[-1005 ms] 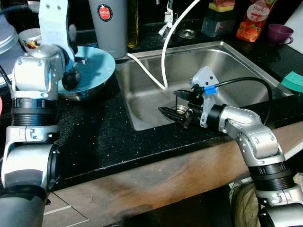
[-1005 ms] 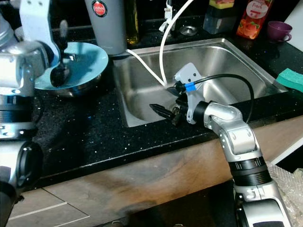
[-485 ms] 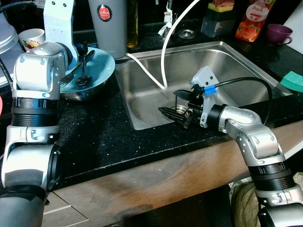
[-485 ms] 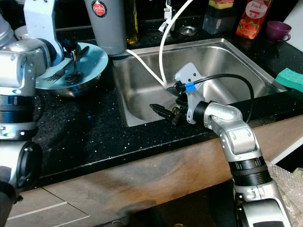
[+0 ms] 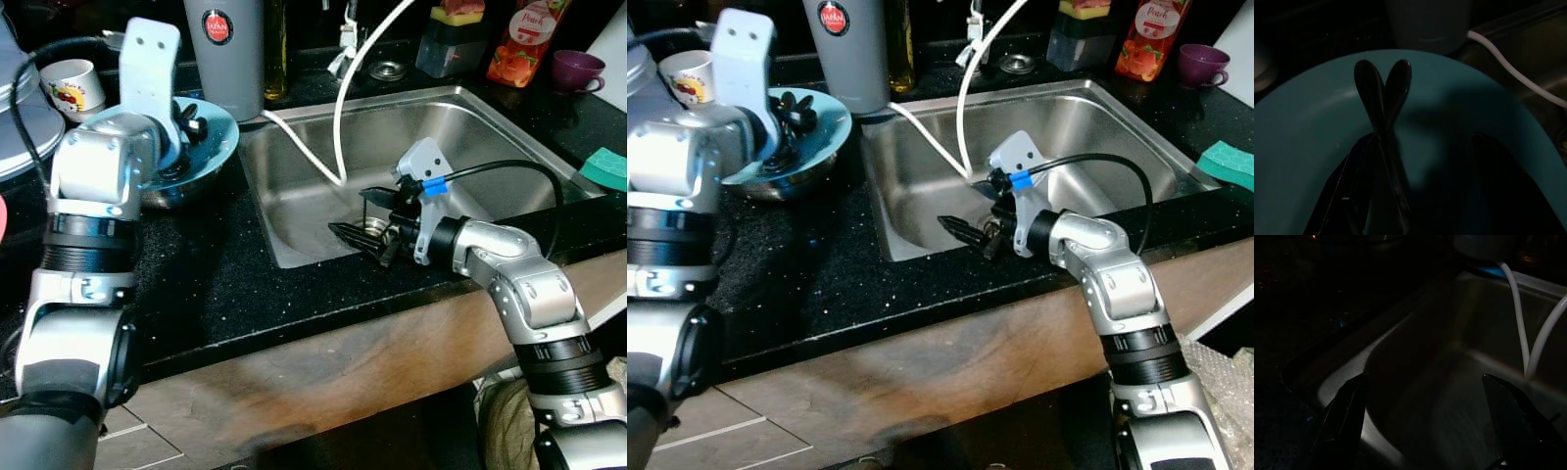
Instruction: Kitchen organization
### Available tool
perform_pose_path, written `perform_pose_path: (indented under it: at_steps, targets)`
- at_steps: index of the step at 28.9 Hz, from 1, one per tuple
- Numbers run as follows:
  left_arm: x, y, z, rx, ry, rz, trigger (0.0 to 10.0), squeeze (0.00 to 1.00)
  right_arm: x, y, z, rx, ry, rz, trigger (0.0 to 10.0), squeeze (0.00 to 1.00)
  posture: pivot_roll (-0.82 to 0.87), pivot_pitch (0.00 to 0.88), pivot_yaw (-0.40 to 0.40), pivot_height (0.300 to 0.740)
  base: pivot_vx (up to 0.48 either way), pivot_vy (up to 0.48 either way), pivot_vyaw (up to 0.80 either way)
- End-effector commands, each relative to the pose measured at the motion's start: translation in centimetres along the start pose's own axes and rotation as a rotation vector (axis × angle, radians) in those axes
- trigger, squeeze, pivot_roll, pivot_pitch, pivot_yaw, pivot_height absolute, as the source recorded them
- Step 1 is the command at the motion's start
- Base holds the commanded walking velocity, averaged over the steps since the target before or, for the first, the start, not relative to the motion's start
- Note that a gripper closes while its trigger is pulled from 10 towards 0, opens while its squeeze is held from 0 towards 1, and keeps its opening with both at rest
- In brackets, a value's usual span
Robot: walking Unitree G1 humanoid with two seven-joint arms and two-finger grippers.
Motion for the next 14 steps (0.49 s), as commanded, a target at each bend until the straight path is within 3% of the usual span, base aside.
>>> perform_pose_path:
  at_steps: [1,7,8,10,12,13,14]
  targets:
    - [-1.16,-0.34,0.21,0.018,-0.047,-0.027,10.0,0.0,-0.04,0.36,-0.21,-0.01,-0.009,-0.017,10.0,0.0,0.01,0.076,-0.025,0.74,0.0,0.0,0.0]
    - [-1.54,-0.28,0.33,0.012,-0.067,-0.06,10.0,0.0,-0.02,0.4,-0.13,-0.01,-0.008,-0.02,10.0,0.0,0.01,0.074,-0.025,0.74,0.0,0.0,0.0]
    - [-1.58,-0.34,0.35,0.014,-0.069,-0.065,5.2,0.0,-0.01,0.39,-0.11,-0.01,-0.008,-0.021,10.0,0.0,0.01,0.074,-0.024,0.74,0.0,0.0,0.0]
    - [-1.66,-0.42,0.37,0.016,-0.074,-0.073,4.7,0.0,0.02,0.39,-0.08,-0.008,-0.008,-0.022,10.0,0.0,0.01,0.074,-0.024,0.74,0.0,0.0,0.0]
    - [-1.7,-0.45,0.37,0.017,-0.077,-0.075,4.7,0.0,0.03,0.38,-0.08,-0.007,-0.007,-0.023,10.0,0.0,0.01,0.074,-0.024,0.74,0.0,0.0,0.0]
    - [-1.81,-0.5,0.36,0.019,-0.084,-0.08,8.0,0.0,0.06,0.37,-0.05,-0.006,-0.007,-0.025,10.0,0.0,0.01,0.073,-0.026,0.74,0.0,0.0,0.0]
    - [-1.88,-0.52,0.36,0.018,-0.088,-0.081,9.4,0.0,0.09,0.39,-0.03,-0.006,-0.007,-0.026,10.0,0.0,0.01,0.073,-0.026,0.74,0.0,0.0,0.0]
Point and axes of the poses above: a point about 5 cm out from each wrist's last joint towards the gripper, its own z axis pointing out of the wrist towards the gripper, its own x axis along the axis of the wrist's last joint, y = z × x, the point moved 6 cm from there along z, pointing out of the wrist towards the gripper, and after that the axes turned 12 degrees about -z, right-handed, at the moved point
